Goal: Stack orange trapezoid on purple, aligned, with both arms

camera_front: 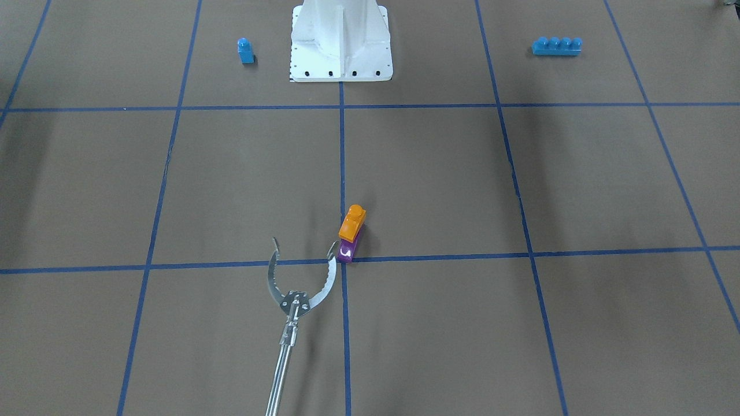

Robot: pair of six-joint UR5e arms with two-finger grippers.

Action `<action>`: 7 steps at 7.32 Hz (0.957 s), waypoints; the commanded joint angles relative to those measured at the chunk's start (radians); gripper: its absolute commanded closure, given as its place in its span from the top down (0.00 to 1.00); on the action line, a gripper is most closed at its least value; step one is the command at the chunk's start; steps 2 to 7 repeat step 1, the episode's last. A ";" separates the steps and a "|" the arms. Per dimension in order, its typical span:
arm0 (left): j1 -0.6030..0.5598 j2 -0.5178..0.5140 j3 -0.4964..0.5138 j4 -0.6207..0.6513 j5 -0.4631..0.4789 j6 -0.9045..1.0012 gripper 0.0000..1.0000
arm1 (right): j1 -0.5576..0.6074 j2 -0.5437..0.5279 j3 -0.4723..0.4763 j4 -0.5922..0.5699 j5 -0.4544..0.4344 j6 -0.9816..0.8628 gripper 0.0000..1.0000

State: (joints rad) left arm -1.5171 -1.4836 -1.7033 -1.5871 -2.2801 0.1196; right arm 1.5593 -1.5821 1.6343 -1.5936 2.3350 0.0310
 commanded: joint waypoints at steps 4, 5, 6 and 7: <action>0.000 -0.004 0.005 0.001 0.001 0.000 1.00 | 0.001 -0.002 -0.001 -0.003 0.001 0.001 1.00; 0.000 -0.004 0.005 0.001 0.001 0.000 1.00 | 0.001 -0.002 -0.001 -0.003 0.001 0.001 1.00; 0.000 -0.004 0.005 0.001 0.001 0.000 1.00 | 0.001 -0.002 -0.001 -0.003 0.001 0.001 1.00; 0.000 -0.004 0.005 0.001 0.001 0.000 1.00 | 0.001 -0.002 -0.001 -0.003 0.001 0.001 1.00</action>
